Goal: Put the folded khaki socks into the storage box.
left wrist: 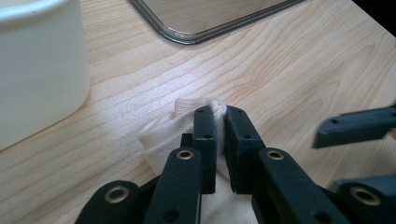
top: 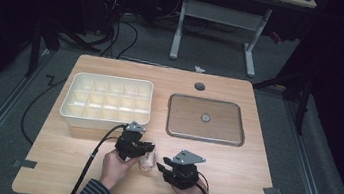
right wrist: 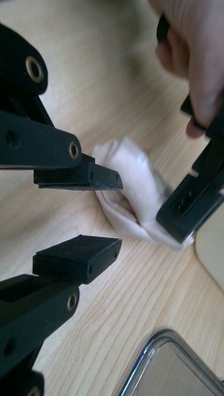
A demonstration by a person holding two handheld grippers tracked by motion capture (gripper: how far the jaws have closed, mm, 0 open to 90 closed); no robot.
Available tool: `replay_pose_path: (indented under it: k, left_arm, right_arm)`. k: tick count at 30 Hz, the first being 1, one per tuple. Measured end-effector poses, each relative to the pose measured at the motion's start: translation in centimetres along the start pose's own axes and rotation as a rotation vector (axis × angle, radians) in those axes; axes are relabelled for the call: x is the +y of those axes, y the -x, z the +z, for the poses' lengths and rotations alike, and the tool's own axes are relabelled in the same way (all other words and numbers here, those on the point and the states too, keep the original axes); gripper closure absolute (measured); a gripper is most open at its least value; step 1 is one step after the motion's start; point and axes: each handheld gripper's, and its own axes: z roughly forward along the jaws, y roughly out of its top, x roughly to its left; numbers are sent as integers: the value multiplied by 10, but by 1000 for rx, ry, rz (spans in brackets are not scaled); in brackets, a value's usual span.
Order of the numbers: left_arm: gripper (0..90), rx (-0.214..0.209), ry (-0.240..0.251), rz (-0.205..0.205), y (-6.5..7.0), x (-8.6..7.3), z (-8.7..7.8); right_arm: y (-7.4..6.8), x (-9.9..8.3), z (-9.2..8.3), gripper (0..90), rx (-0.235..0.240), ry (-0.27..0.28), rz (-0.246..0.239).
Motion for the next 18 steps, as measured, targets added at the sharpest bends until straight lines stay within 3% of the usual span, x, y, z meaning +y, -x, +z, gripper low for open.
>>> replay_pose_path:
  k: [9,15,18]
  left_arm:
    - [838,1,-3,12,0,-1,0]
    - [838,-1,4,3,-1,-3,0]
    - [839,-5,5,0,-2,-4,1]
  right_arm:
    - [-12,10,3,659,29,14,-35]
    - [-18,14,19,726,31,-37,-71]
    - [-15,10,26,747,35,-74,-54]
